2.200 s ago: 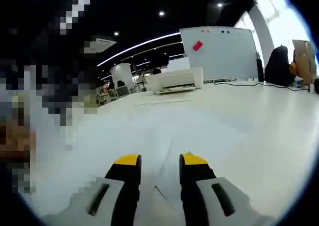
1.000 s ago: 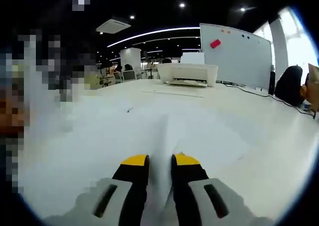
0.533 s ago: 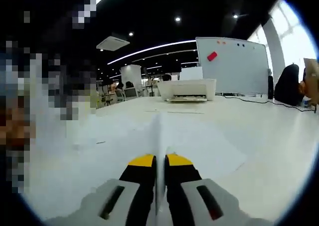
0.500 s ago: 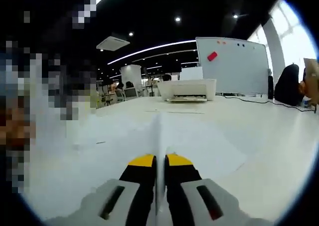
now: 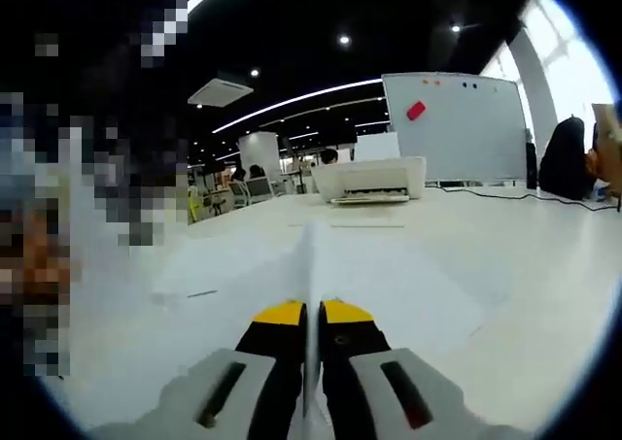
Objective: Organize the stack of printing papers by aligning and flattening the scattered papers on the table
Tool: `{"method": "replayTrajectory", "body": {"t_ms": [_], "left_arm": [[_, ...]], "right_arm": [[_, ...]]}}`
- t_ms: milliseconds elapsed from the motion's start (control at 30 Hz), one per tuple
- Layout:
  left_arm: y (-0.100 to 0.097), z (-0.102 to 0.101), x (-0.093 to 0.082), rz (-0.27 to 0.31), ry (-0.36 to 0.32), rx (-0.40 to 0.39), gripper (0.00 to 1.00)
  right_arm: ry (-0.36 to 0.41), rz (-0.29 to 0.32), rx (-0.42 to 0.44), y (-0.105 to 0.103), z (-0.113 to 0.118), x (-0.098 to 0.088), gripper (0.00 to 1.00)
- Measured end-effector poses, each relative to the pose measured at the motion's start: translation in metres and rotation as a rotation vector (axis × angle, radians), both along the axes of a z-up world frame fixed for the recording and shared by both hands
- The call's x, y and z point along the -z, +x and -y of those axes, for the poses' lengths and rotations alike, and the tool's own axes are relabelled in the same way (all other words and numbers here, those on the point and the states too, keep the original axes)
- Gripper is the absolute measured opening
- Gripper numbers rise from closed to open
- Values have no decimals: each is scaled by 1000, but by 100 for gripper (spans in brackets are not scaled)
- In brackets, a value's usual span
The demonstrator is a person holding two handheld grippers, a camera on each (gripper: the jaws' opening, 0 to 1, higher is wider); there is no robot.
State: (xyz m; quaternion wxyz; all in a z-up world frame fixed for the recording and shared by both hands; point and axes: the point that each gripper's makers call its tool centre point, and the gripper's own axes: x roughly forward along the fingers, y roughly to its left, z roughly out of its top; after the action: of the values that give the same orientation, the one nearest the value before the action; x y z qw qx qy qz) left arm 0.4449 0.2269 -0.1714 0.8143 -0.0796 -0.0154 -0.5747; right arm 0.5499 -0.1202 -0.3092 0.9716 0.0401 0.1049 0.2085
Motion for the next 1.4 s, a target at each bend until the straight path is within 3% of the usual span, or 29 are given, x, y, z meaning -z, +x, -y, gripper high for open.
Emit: {"method": "replayTrajectory", "body": {"t_ms": [600,1000,1400], "left_arm": [[5,-2,8,-42,-18,-21,6],[9,-5,7,-105,-75,-45,6],[21,-10,12,-181,-123,-75,6]], "right_arm": [[-24,76,-69,-1,-19,-50,0],[-44,210,-131,-19,-48,-127,0],[-30,292,-191,-39,-73,-182,0]]}}
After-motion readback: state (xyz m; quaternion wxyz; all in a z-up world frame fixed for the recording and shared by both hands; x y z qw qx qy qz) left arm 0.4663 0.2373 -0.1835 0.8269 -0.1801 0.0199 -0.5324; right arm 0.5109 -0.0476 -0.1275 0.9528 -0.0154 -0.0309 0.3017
